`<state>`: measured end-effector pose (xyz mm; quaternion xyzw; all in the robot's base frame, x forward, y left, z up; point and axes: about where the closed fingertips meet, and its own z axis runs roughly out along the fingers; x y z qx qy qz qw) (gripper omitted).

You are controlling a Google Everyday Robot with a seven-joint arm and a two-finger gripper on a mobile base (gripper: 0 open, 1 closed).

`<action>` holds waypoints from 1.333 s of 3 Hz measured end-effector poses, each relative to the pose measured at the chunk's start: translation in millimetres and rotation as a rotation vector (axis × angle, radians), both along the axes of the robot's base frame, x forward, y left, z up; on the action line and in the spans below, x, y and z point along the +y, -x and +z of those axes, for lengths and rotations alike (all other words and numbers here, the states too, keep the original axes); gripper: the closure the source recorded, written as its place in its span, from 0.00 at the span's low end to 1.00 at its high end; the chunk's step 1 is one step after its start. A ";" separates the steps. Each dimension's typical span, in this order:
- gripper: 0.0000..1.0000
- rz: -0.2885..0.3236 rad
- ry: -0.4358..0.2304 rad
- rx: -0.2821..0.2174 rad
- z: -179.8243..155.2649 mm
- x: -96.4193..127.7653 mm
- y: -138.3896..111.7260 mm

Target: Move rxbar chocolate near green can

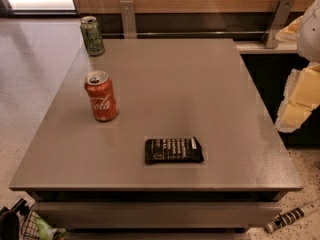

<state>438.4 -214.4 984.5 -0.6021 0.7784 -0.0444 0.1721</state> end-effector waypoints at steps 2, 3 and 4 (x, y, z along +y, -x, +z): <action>0.00 0.032 -0.083 -0.016 -6.4 6.0 1.3; 0.00 0.089 -0.262 -0.042 -31.0 20.1 -0.5; 0.00 0.140 -0.430 -0.054 -58.7 37.9 -6.4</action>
Offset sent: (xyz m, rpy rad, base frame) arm -0.0035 0.0115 -0.0141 0.1897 -0.0244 0.0697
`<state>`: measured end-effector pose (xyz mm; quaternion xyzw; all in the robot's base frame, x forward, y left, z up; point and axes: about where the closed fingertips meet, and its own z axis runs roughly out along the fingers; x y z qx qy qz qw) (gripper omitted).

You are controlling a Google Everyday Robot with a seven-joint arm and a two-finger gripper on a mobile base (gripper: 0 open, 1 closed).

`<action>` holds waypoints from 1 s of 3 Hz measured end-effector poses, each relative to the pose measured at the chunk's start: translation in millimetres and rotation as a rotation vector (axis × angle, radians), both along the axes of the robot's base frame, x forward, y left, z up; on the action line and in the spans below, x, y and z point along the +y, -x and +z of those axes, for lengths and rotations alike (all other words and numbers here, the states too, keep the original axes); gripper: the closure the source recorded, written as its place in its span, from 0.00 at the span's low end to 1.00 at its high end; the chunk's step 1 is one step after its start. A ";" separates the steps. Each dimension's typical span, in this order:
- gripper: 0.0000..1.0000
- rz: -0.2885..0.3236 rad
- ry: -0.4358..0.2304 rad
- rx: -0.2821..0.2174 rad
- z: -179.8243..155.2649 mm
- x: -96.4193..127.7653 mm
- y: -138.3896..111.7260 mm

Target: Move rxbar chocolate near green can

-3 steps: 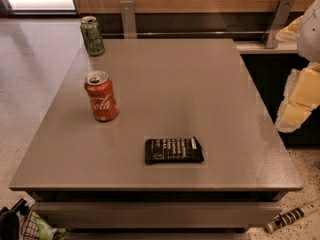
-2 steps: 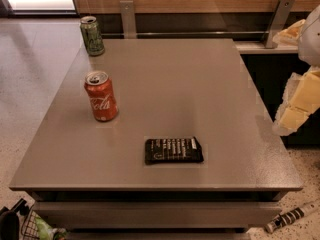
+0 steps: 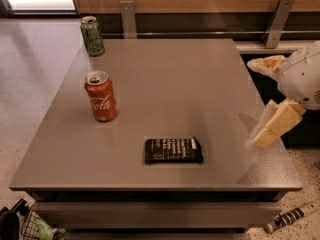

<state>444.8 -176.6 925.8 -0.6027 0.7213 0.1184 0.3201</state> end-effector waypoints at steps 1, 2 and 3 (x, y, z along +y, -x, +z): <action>0.00 0.032 -0.131 -0.007 -21.5 13.0 -3.5; 0.00 0.057 -0.243 -0.005 -42.0 22.5 -3.4; 0.00 0.098 -0.354 -0.009 -55.6 32.9 -3.5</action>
Offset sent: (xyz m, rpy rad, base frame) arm 0.0028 0.0283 -0.0700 0.4010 0.0026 0.0813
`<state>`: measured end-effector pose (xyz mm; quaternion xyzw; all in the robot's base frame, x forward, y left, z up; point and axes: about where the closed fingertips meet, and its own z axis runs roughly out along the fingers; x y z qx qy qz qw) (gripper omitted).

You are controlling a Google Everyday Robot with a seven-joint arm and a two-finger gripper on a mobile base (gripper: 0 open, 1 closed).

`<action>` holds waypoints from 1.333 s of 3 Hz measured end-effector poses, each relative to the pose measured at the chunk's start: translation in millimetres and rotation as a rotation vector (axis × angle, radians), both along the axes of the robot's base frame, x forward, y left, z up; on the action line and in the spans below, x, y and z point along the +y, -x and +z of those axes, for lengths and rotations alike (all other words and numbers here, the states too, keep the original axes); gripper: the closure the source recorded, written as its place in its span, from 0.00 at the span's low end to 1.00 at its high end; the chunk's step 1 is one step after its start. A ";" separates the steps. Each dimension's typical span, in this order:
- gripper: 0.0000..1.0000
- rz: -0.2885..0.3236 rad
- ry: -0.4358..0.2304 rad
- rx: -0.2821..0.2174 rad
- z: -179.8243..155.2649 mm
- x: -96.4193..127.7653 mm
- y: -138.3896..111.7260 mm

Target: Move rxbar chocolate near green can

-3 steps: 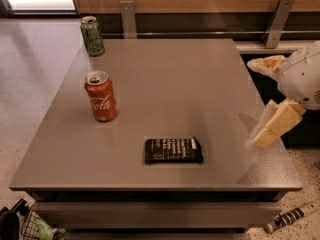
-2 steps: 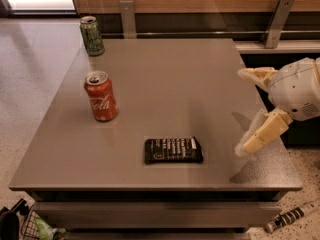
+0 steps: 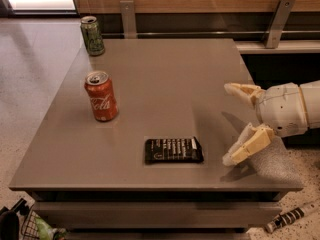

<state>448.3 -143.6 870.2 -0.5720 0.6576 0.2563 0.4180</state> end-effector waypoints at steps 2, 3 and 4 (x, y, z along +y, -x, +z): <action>0.00 0.017 -0.015 0.015 -6.3 5.6 -2.3; 0.00 0.057 -0.055 0.057 -27.8 22.6 -3.2; 0.00 0.098 -0.084 0.082 -41.9 40.0 -3.2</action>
Offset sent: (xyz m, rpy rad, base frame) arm 0.0067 0.0097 -0.0174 0.0399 0.0417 0.0355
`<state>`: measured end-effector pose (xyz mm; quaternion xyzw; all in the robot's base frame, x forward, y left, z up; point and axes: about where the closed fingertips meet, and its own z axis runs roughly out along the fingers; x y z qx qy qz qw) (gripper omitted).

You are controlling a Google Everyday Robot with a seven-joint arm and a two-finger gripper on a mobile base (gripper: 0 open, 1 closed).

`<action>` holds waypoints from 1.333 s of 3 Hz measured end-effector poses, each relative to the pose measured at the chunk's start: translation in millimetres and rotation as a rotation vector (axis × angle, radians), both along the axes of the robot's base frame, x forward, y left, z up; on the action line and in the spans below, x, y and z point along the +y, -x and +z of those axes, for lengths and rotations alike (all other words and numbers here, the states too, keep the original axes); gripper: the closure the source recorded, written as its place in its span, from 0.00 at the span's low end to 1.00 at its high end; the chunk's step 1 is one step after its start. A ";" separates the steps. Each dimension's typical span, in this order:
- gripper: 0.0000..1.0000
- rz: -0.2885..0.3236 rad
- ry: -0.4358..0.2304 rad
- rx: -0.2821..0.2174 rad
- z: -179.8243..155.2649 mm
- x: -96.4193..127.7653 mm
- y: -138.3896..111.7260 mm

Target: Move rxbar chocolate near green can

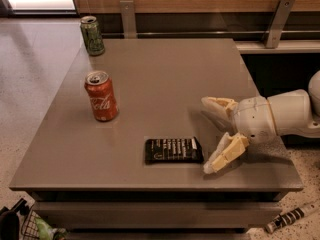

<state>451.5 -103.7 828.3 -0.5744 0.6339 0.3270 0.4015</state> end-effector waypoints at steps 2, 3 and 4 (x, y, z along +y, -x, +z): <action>0.00 0.064 -0.016 0.008 -16.3 34.2 7.0; 0.15 0.074 -0.036 -0.011 -28.9 42.7 19.8; 0.38 0.074 -0.039 -0.015 -25.8 42.9 21.9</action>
Offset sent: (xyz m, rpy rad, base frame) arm -0.0195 0.0585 -0.0325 0.0225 -0.0082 0.1031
